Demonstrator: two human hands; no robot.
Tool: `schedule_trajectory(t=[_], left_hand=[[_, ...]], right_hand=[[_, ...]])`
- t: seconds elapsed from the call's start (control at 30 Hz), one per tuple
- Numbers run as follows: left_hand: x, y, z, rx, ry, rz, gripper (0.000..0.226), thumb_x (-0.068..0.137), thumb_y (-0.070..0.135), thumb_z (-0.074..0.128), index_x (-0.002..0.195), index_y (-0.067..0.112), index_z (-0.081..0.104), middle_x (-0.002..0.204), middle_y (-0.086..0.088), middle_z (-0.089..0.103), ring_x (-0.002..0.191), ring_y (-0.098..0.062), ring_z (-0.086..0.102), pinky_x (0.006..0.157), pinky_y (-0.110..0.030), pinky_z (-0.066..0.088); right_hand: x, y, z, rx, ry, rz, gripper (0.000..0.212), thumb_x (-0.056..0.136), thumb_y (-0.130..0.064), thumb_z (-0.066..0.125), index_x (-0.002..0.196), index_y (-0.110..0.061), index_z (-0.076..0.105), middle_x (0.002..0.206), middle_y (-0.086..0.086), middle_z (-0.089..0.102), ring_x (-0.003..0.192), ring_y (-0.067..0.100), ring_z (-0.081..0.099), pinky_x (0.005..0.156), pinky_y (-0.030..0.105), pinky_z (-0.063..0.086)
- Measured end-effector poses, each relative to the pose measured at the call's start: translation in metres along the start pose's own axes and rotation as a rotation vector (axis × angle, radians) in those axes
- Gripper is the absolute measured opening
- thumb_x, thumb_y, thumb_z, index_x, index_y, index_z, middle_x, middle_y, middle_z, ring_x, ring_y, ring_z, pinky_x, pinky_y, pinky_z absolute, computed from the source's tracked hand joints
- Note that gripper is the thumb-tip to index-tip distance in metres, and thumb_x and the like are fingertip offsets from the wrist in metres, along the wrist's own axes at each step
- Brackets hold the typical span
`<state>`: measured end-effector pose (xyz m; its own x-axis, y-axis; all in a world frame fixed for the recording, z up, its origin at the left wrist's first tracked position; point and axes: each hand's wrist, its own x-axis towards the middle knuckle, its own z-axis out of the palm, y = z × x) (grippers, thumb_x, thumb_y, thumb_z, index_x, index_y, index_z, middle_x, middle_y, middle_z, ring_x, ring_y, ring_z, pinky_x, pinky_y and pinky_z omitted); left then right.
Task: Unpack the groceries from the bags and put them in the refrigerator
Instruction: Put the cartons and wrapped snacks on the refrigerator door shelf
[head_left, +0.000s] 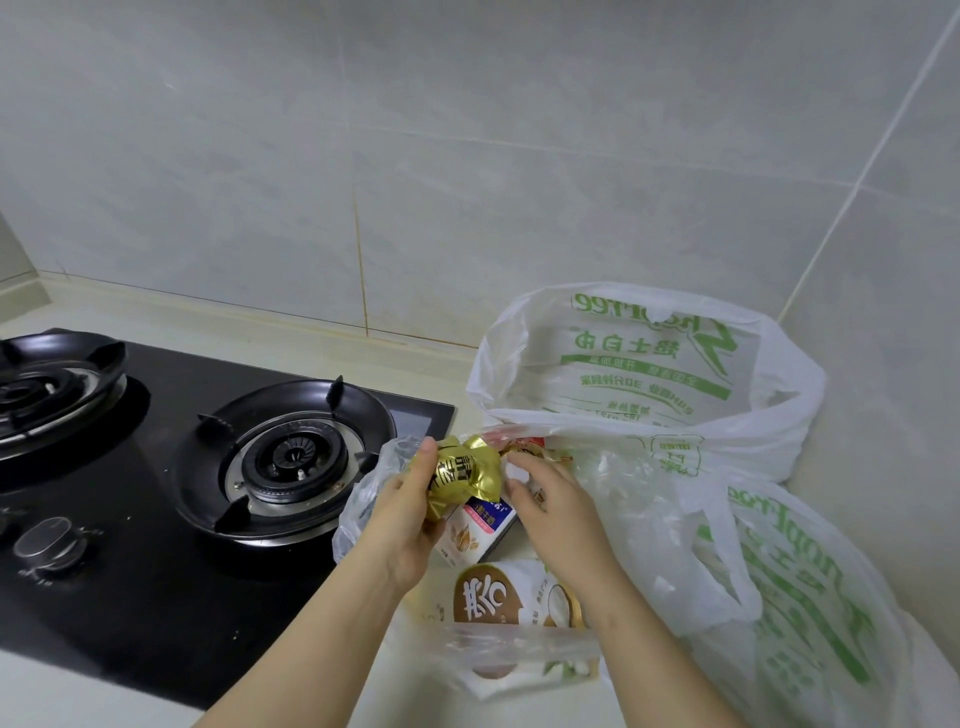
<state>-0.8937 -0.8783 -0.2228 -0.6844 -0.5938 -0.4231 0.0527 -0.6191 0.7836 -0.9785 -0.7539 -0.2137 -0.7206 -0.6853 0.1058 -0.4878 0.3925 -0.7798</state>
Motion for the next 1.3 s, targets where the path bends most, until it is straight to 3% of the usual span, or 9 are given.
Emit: schedule_trajectory(t=[0.17, 0.27, 0.37, 0.47, 0.57, 0.67, 0.87, 1.17, 1.3], left_hand=[[-0.006, 0.001, 0.002, 0.038, -0.032, 0.158, 0.046, 0.080, 0.034, 0.065, 0.114, 0.007, 0.048, 0.104, -0.015, 0.066, 0.086, -0.020, 0.067, 0.068, -0.027, 0.056], [-0.011, -0.001, 0.007, 0.232, 0.018, 0.293, 0.029, 0.086, 0.034, 0.060, 0.102, 0.014, 0.047, 0.102, -0.013, 0.063, 0.091, -0.021, 0.065, 0.078, -0.030, 0.055], [-0.017, -0.002, 0.011, 0.378, 0.042, 0.414, 0.014, 0.093, 0.030, 0.053, 0.094, 0.019, 0.045, 0.095, -0.003, 0.058, 0.080, -0.006, 0.058, 0.057, -0.007, 0.047], [-0.020, 0.002, 0.011, 0.495, -0.003, 0.478, 0.011, 0.093, 0.029, 0.052, 0.094, 0.020, 0.046, 0.097, -0.005, 0.056, 0.073, 0.000, 0.058, 0.052, -0.006, 0.044], [-0.017, 0.004, 0.006, 0.630, -0.038, 0.532, 0.009, 0.091, 0.031, 0.054, 0.091, 0.023, 0.050, 0.101, -0.006, 0.057, 0.080, -0.007, 0.057, 0.061, -0.010, 0.048], [-0.011, 0.001, 0.002, 0.789, -0.127, 0.605, 0.011, 0.092, 0.029, 0.054, 0.086, 0.021, 0.057, 0.093, -0.002, 0.061, 0.087, -0.018, 0.059, 0.082, -0.036, 0.051], [-0.008, -0.013, 0.001, 1.007, -0.163, 0.709, 0.013, 0.088, 0.022, 0.048, 0.080, 0.026, 0.059, 0.096, 0.005, 0.061, 0.097, -0.014, 0.055, 0.087, -0.029, 0.042], [0.001, -0.002, 0.004, 1.000, -0.005, 0.525, 0.048, 0.090, 0.013, 0.058, 0.134, 0.014, 0.040, 0.127, 0.006, 0.046, 0.120, -0.010, 0.041, 0.096, -0.023, 0.034], [0.003, 0.003, 0.011, 0.929, -0.110, 0.403, 0.065, 0.085, 0.009, 0.065, 0.138, 0.017, 0.029, 0.114, 0.010, 0.048, 0.089, -0.001, 0.049, 0.069, -0.014, 0.043]], right_hand=[[-0.006, -0.014, -0.001, 0.302, -0.061, 0.109, 0.042, 0.096, -0.045, 0.036, 0.134, -0.030, 0.046, 0.125, -0.016, 0.048, 0.113, -0.001, 0.042, 0.094, 0.018, 0.032], [-0.006, -0.017, 0.002, 0.322, -0.085, 0.102, 0.038, 0.089, -0.038, 0.058, 0.125, -0.032, 0.048, 0.117, -0.017, 0.053, 0.107, 0.000, 0.050, 0.079, 0.010, 0.038], [-0.005, -0.014, 0.005, 0.343, -0.069, 0.138, 0.036, 0.079, -0.027, 0.073, 0.107, -0.028, 0.051, 0.102, -0.015, 0.060, 0.095, -0.002, 0.056, 0.068, 0.010, 0.040], [-0.008, -0.010, 0.006, 0.468, -0.064, 0.139, 0.030, 0.079, -0.021, 0.073, 0.103, -0.028, 0.056, 0.100, -0.013, 0.066, 0.092, -0.001, 0.061, 0.068, 0.010, 0.043], [-0.012, -0.006, 0.009, 0.625, -0.052, 0.133, 0.029, 0.082, -0.016, 0.069, 0.104, -0.032, 0.058, 0.104, -0.010, 0.068, 0.098, 0.003, 0.063, 0.077, 0.015, 0.047], [-0.010, -0.003, 0.010, 0.792, -0.005, 0.187, 0.021, 0.087, -0.017, 0.063, 0.106, -0.025, 0.061, 0.104, -0.002, 0.069, 0.095, 0.008, 0.065, 0.078, 0.019, 0.049], [-0.005, 0.008, 0.015, 0.926, 0.139, 0.387, 0.024, 0.093, -0.018, 0.056, 0.116, -0.015, 0.060, 0.110, 0.009, 0.068, 0.104, 0.026, 0.063, 0.094, 0.048, 0.049], [-0.002, 0.029, 0.005, 0.947, 0.233, 0.502, 0.019, 0.093, -0.020, 0.056, 0.108, -0.008, 0.058, 0.103, 0.017, 0.066, 0.092, 0.032, 0.066, 0.086, 0.055, 0.052], [0.001, 0.033, 0.004, 0.948, 0.242, 0.522, 0.012, 0.093, -0.019, 0.056, 0.099, -0.009, 0.059, 0.101, 0.019, 0.066, 0.090, 0.032, 0.066, 0.084, 0.052, 0.054]])
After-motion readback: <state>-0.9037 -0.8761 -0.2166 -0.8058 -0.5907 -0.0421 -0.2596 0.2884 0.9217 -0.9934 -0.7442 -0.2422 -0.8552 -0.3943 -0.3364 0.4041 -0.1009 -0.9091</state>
